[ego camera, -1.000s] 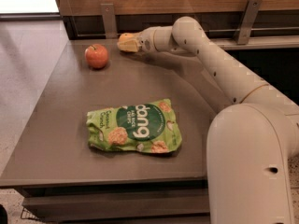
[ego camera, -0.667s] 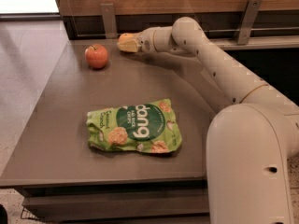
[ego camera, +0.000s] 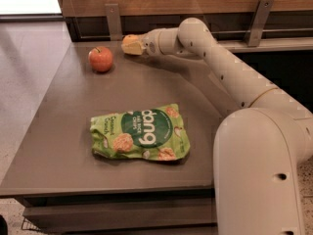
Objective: Move orange near green rice chip bag
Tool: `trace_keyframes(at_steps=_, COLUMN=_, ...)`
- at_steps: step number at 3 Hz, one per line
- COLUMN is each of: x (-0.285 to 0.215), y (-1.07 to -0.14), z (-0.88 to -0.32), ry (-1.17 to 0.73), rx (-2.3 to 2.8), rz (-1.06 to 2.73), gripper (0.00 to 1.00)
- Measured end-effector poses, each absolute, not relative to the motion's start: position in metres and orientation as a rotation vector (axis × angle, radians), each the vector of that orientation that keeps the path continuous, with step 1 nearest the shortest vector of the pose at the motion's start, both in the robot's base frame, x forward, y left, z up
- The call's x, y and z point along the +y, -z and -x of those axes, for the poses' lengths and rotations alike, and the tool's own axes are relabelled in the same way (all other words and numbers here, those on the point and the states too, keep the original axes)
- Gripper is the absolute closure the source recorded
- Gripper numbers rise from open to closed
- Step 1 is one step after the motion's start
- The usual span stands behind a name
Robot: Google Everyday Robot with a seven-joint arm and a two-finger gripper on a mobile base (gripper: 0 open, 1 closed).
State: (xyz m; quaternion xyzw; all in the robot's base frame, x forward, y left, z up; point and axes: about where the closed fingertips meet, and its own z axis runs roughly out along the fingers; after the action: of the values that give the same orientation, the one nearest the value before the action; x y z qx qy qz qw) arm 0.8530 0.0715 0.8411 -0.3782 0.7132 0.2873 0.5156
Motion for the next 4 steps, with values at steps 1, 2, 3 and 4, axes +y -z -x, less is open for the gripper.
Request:
trace_keyframes(at_steps=1, x=0.075, y=-0.843, z=-0.853, ry=-0.696, rx=1.722, rz=0.924, gripper=1.0)
trace_keyframes(at_steps=2, x=0.044, y=-0.885, z=-0.827, ry=-0.647, rx=1.718, rz=0.913, gripper=1.0)
trace_keyframes(at_steps=3, x=0.011, y=-0.933, z=-0.788, ry=-0.591, rx=1.703, rz=0.899, gripper=1.0)
trace_keyframes(at_steps=4, x=-0.012, y=-0.957, z=-0.75, ry=-0.548, rx=1.706, rz=0.884, gripper=1.0)
